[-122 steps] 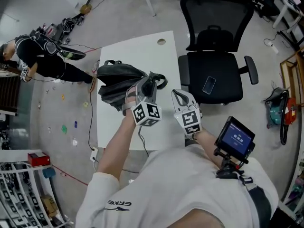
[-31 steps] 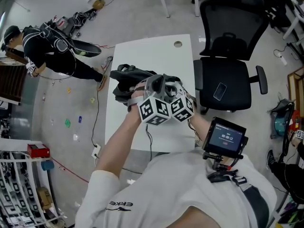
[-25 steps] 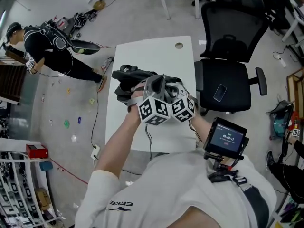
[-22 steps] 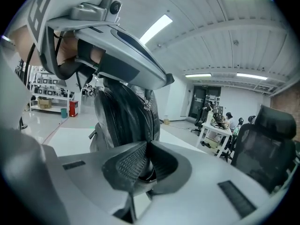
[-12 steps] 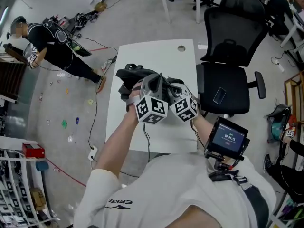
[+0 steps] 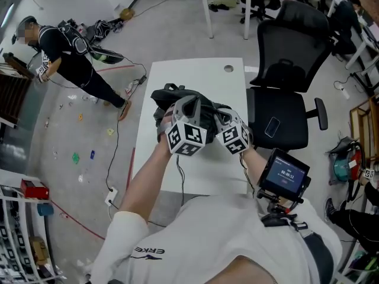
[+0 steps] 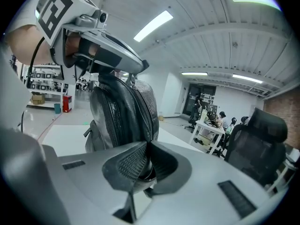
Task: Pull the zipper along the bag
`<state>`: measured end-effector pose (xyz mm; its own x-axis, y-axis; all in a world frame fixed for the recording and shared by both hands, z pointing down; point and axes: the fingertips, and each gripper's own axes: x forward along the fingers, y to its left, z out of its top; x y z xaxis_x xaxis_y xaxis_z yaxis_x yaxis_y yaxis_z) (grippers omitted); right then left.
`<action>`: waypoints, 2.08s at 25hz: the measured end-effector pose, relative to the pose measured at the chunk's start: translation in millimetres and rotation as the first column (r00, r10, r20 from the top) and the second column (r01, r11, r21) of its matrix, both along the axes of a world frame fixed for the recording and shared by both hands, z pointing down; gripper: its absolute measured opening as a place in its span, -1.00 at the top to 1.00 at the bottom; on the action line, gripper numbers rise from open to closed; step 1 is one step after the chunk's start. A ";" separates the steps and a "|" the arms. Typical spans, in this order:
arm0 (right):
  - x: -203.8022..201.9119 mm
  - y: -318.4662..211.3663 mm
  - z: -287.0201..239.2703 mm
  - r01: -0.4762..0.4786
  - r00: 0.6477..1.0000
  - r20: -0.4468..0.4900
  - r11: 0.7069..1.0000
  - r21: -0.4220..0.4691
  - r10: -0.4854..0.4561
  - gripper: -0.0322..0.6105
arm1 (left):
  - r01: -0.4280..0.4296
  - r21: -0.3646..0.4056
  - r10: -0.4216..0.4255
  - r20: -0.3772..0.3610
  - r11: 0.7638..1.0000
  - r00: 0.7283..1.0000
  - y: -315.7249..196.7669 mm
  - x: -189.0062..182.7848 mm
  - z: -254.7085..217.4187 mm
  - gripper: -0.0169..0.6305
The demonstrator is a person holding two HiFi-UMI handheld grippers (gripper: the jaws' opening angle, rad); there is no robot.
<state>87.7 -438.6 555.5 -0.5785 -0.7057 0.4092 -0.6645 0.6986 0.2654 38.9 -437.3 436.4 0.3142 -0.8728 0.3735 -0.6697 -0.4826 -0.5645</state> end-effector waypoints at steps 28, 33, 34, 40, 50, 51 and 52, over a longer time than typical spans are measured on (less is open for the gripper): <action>4.8 -2.5 -2.9 -0.148 0.989 -0.023 0.989 -0.010 0.147 0.81 | 0.008 0.029 -0.004 -0.118 1.000 0.993 -0.2 -75.5 -2.7 0.89; 4.8 -1.0 0.4 -0.169 0.985 -0.038 0.986 -0.007 0.168 0.82 | -0.003 0.034 0.007 -0.134 0.999 0.991 2.6 -84.8 0.9 0.89; 5.1 -1.0 1.1 -0.173 0.984 -0.039 0.985 -0.008 0.172 0.81 | -0.007 0.036 0.012 -0.135 0.999 0.991 3.0 -85.6 0.8 0.89; 6.8 1.0 -0.1 -0.202 0.979 -0.044 0.979 -0.013 0.201 0.82 | -0.030 0.041 0.035 -0.144 0.999 0.989 5.5 -92.0 -1.5 0.89; 11.8 4.0 -6.2 -0.263 0.965 -0.028 0.964 -0.030 0.262 0.82 | -0.031 0.013 0.033 -0.224 0.999 0.974 6.7 -111.8 -2.7 0.89; 12.7 4.1 -5.9 -0.266 0.964 -0.024 0.963 -0.034 0.266 0.82 | -0.025 0.013 0.027 -0.228 1.000 0.973 6.8 -113.8 -3.0 0.89; 13.1 3.8 -5.7 -0.270 0.963 -0.018 0.962 -0.040 0.269 0.82 | -0.019 0.013 0.022 -0.230 1.000 0.973 6.5 -116.5 -3.6 0.89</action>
<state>100.8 -434.9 549.8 -0.3639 -0.8167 0.4479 -0.8265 0.5049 0.2490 -77.6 -430.8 432.8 0.4085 -0.8689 0.2797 -0.7721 -0.4923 -0.4018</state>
